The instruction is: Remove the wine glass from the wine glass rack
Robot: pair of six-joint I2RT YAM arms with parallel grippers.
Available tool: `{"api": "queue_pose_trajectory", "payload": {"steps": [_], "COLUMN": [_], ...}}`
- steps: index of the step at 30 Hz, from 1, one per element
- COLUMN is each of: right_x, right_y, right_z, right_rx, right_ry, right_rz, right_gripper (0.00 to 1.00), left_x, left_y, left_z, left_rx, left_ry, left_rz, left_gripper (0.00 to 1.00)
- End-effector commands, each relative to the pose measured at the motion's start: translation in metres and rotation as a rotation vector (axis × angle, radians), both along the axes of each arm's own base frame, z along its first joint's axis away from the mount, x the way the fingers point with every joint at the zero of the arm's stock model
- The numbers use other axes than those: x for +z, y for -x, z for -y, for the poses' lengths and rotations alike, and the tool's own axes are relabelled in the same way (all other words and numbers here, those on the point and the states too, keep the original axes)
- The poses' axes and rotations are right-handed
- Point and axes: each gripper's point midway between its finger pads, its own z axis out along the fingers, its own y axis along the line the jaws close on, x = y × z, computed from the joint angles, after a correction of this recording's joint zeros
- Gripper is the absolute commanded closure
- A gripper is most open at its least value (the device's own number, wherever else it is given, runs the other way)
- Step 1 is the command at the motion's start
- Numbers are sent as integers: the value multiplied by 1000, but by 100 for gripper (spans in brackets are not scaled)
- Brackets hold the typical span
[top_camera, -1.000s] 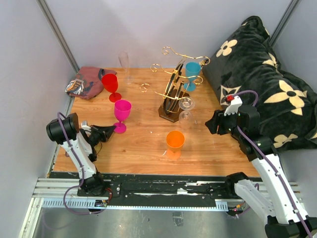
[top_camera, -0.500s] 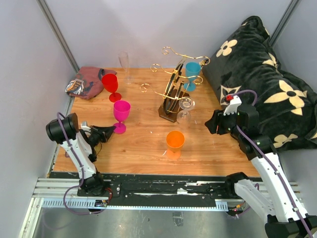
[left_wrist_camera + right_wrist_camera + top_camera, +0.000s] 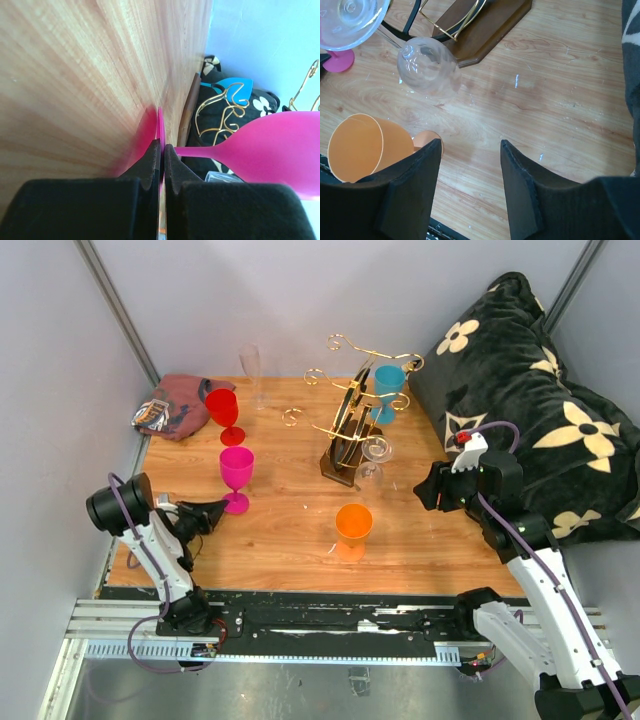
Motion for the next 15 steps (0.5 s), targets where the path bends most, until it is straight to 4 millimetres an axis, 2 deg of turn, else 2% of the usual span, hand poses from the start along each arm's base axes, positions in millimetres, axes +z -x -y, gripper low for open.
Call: {"api": "queue_pose_trajectory", "payload": {"steps": [1, 3, 4, 7, 9, 11, 15], "right_x": [0, 0, -2, -3, -5, -5, -6], "right_y": [-2, -2, -2, -3, -4, -5, -5], "right_z": [4, 4, 4, 2, 1, -1, 0], "right_rx": [-16, -16, -15, -13, -11, -6, -8], "right_ry": [3, 3, 4, -2, -9, -14, -10], "right_rz": [9, 11, 9, 7, 6, 3, 5], "right_gripper": [48, 48, 48, 48, 48, 48, 48], "left_x": [-1, -4, -6, -8, -5, -5, -11], "left_y": [-6, -6, -5, -5, -7, -8, -8], "left_z": [-20, -24, -26, -32, -35, -36, -33], "left_rx": [84, 83, 82, 73, 69, 67, 57], "left_ry": [-121, -171, -198, -281, -312, -319, -286], "left_rz": [25, 5, -11, -37, -34, -38, -51], "left_gripper": [97, 94, 89, 90, 82, 72, 67]}}
